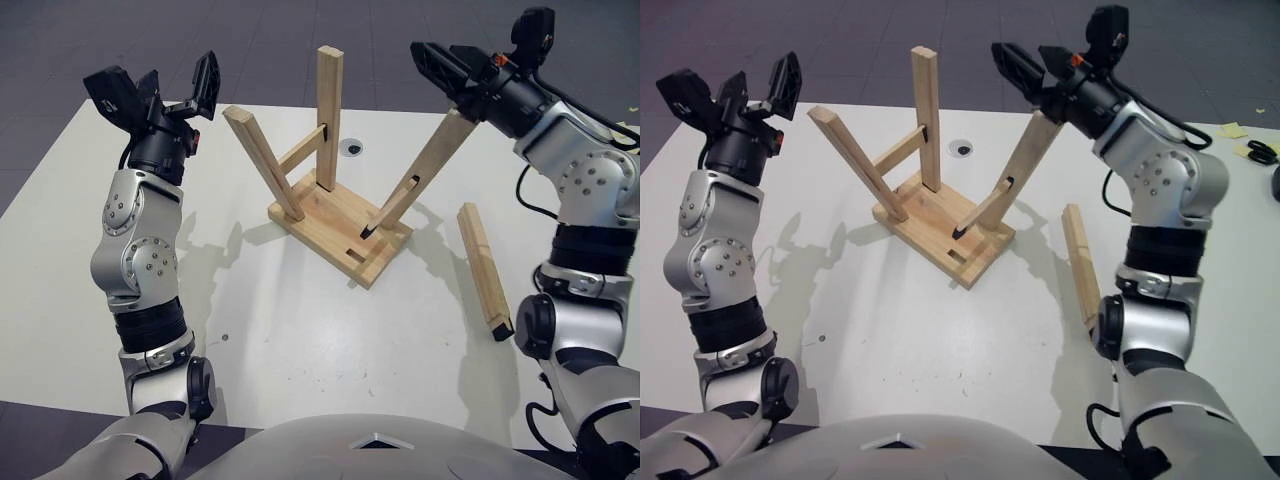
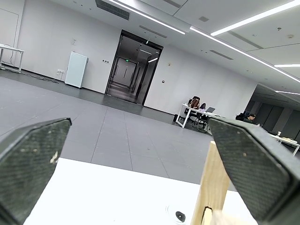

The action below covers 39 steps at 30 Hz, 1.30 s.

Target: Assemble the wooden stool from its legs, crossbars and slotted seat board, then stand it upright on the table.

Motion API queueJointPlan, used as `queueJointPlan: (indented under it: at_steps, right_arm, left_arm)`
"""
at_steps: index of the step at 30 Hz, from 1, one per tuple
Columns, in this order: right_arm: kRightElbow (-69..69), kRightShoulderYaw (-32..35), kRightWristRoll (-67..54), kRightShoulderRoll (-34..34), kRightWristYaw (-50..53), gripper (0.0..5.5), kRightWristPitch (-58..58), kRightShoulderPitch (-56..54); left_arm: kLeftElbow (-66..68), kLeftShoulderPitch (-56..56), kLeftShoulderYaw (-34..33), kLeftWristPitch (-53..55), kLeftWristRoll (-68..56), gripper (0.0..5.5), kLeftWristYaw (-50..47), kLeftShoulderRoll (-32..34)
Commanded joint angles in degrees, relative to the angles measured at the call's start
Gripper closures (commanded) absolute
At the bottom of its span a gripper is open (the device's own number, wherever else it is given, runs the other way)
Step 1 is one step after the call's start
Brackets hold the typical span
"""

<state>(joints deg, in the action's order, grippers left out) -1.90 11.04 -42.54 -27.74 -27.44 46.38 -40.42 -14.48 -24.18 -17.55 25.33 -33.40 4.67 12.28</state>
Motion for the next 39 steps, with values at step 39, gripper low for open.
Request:
queueJointPlan:
  at_steps: [39]
  right_arm:
    - [16.24, 0.15, 10.39, -17.44, 1.43, 1.4, 12.25, 42.31]
  left_arm:
    - [-8.6, 3.58, -5.09, 1.42, -4.21, 0.1, -6.65, 0.23]
